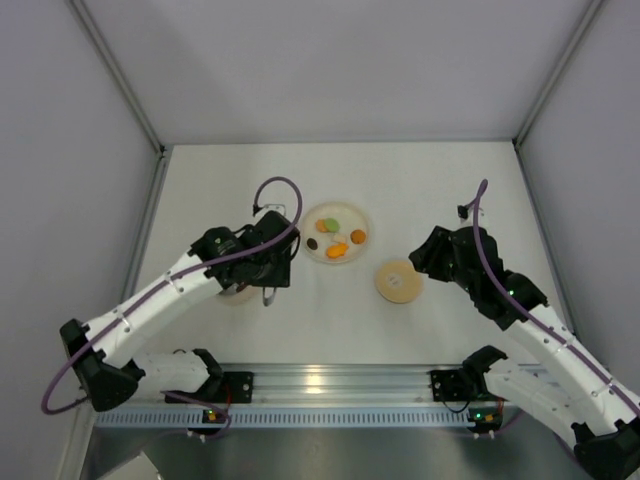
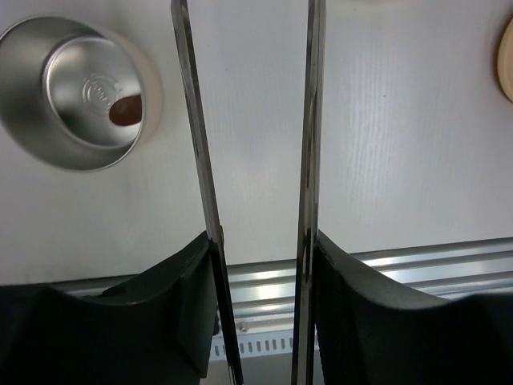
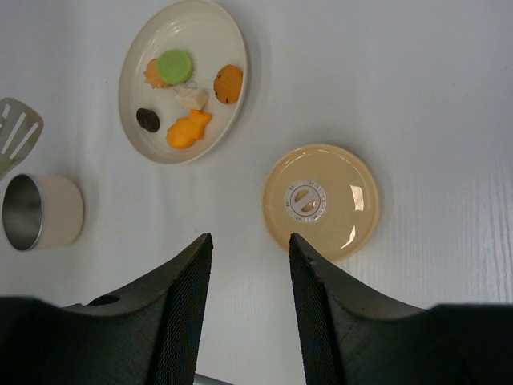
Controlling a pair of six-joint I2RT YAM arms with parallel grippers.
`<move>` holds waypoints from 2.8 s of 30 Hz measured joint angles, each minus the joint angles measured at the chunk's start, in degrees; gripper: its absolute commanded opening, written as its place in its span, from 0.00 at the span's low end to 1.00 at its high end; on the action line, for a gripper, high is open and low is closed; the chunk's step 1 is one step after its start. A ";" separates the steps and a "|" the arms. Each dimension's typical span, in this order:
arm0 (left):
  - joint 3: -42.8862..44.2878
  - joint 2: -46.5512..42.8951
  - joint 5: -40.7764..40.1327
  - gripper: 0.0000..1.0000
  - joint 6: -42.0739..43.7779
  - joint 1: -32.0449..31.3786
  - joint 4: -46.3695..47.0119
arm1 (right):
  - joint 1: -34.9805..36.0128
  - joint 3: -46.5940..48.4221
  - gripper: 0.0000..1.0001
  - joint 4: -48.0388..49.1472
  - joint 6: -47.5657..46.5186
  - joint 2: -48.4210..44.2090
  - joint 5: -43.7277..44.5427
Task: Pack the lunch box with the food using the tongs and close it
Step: Place the fake food in the packing box, then pick up the fake food from the plate, then place the fake food in the packing box.
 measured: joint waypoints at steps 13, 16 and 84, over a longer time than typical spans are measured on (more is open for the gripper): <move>3.91 16.81 8.57 0.53 5.53 -0.02 12.90 | 0.00 0.00 0.43 -0.20 0.02 -1.09 0.02; 3.91 18.71 9.73 0.53 5.75 -0.02 14.67 | 0.00 0.00 0.43 -0.20 0.02 -1.16 0.04; -1.03 2.67 6.69 0.32 5.18 -0.33 12.41 | 0.00 0.00 0.43 -0.35 0.00 -1.31 0.63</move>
